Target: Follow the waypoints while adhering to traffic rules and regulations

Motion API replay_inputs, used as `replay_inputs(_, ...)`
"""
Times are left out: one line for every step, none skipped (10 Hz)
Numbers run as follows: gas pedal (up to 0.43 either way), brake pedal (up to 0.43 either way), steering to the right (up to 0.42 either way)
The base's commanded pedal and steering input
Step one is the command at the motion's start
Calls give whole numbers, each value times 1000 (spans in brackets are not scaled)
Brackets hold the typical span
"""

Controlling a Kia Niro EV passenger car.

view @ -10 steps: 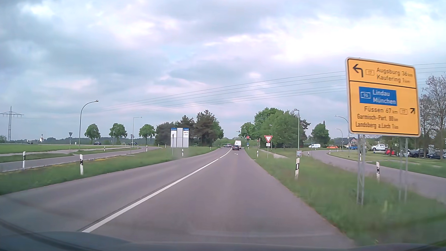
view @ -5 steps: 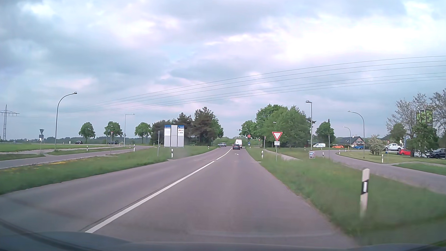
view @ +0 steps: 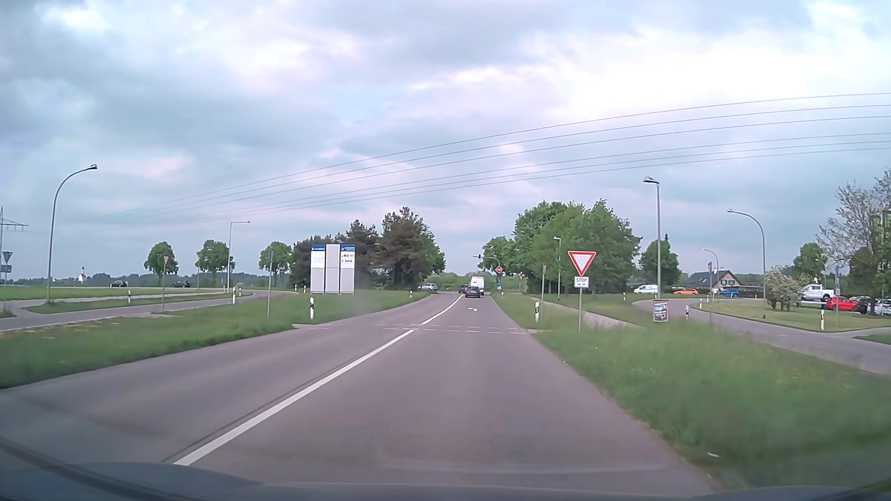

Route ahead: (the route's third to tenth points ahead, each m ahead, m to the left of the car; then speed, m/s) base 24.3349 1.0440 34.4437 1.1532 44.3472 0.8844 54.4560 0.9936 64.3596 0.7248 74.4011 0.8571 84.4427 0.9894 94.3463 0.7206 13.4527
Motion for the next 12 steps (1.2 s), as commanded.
replay_inputs(130,0,-1)
replay_inputs(118,0,-1)
replay_inputs(118,0,0)
replay_inputs(118,0,0)
replay_inputs(118,0,0)
replay_inputs(118,0,0)
replay_inputs(118,0,0)
replay_inputs(118,0,0)
replay_inputs(118,0,0)
replay_inputs(118,0,0)
replay_inputs(118,0,0)
replay_inputs(118,0,0)
